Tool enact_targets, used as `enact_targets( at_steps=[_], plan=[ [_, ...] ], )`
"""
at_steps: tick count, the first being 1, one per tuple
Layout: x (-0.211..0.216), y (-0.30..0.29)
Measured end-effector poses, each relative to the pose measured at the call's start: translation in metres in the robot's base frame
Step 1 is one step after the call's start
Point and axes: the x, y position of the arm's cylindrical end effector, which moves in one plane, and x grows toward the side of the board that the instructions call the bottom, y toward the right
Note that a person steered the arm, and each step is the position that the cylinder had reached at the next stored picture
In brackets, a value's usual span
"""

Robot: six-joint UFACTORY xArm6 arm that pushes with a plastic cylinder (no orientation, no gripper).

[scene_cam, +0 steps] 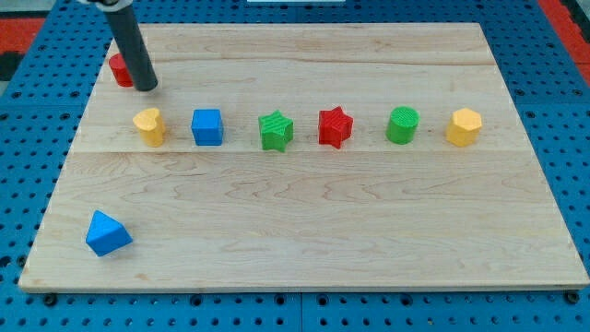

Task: Place the red circle at the center left of the board

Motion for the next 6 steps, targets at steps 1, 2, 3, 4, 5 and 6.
enact_targets(
  at_steps=[1,2,3,4,5,6],
  plan=[
    [-0.048,-0.008],
    [-0.046,-0.029],
    [-0.003,-0.029],
    [0.035,-0.029],
    [0.073,-0.029],
    [0.071,-0.028]
  ],
)
